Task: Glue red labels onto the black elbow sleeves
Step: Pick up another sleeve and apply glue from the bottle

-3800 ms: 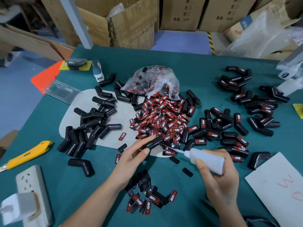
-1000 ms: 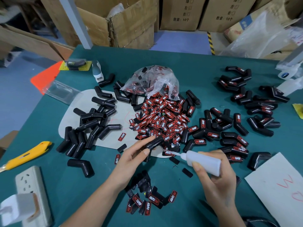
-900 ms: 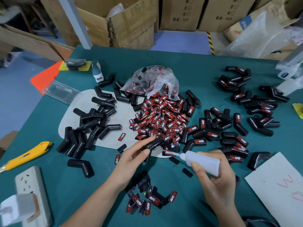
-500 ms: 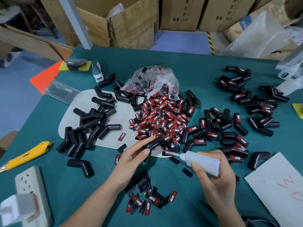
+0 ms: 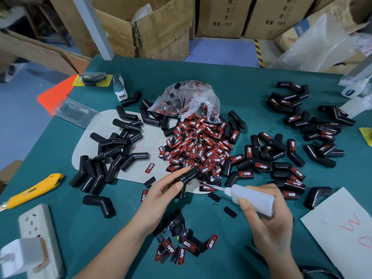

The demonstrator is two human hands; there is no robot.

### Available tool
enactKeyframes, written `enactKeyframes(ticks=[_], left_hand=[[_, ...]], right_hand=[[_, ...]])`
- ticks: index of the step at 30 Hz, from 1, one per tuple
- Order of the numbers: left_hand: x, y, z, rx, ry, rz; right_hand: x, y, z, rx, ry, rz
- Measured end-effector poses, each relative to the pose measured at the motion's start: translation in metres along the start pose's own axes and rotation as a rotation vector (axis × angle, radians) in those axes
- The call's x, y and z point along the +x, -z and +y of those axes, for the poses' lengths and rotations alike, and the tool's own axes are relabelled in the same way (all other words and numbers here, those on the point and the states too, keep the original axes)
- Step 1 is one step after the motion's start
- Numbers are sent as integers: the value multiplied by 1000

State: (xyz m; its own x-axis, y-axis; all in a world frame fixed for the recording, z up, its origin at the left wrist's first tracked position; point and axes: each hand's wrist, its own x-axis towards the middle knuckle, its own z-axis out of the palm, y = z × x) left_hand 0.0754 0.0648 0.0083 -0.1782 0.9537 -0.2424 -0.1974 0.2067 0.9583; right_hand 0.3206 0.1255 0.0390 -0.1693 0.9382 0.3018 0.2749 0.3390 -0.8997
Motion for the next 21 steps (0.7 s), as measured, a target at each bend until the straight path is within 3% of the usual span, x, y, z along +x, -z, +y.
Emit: enactKeyframes(ticks=[21], left_hand=[[1, 2, -6, -54, 4, -3]], right_hand=[[-1, -1, 2, -12, 0, -12]])
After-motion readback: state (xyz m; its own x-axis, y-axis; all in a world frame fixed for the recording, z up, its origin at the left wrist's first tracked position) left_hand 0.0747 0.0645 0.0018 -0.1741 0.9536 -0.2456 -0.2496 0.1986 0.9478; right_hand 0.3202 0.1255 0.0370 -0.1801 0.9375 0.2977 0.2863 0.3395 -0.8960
